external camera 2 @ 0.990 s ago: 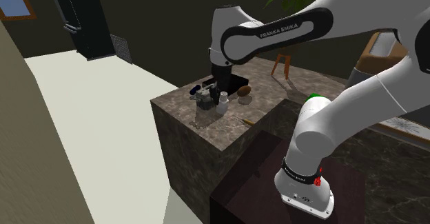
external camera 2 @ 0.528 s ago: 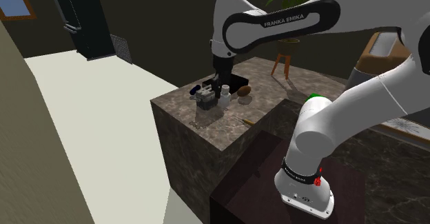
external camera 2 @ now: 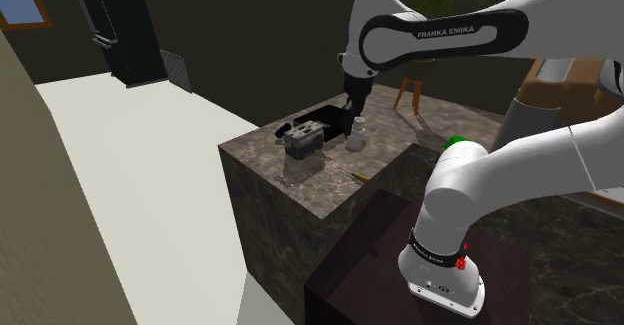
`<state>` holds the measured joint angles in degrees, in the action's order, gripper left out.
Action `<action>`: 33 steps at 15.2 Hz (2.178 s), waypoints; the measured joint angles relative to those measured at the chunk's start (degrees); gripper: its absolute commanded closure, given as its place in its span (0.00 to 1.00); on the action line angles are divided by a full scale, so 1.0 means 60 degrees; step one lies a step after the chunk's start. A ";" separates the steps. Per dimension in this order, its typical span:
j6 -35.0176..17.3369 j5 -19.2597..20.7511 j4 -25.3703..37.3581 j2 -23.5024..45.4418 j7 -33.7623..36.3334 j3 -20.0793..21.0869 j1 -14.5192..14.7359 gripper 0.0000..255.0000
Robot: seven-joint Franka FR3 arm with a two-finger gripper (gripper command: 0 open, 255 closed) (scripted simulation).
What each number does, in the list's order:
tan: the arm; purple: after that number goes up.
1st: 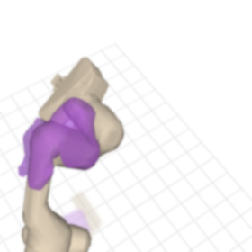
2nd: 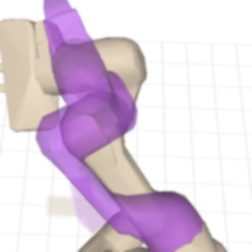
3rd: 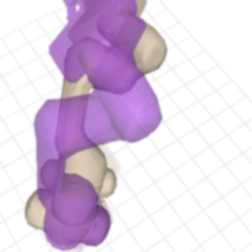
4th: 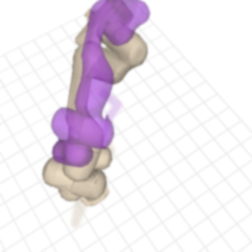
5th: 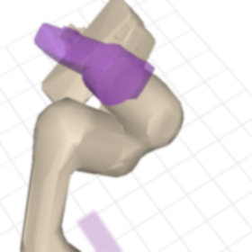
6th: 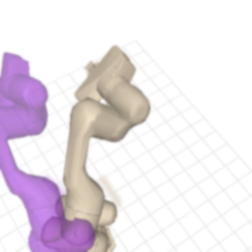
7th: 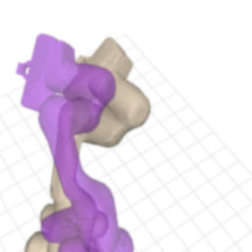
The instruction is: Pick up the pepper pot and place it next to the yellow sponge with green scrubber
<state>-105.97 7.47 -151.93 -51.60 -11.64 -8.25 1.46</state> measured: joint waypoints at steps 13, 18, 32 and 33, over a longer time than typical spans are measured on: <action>0.1188 0.2203 -0.0066 -0.1576 -0.3031 -0.2754 -0.1757 1.00; 0.1290 0.3076 0.0582 -0.1315 -0.4275 -0.4012 -0.2155 1.00; 0.1287 0.4730 0.3213 -0.0082 -0.7438 -0.7427 -0.2000 1.00; 0.1272 0.4784 0.3501 0.0069 -0.7652 -0.7707 -0.1862 1.00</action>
<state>-98.34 36.17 -130.93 -51.18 -57.56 -54.49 -9.71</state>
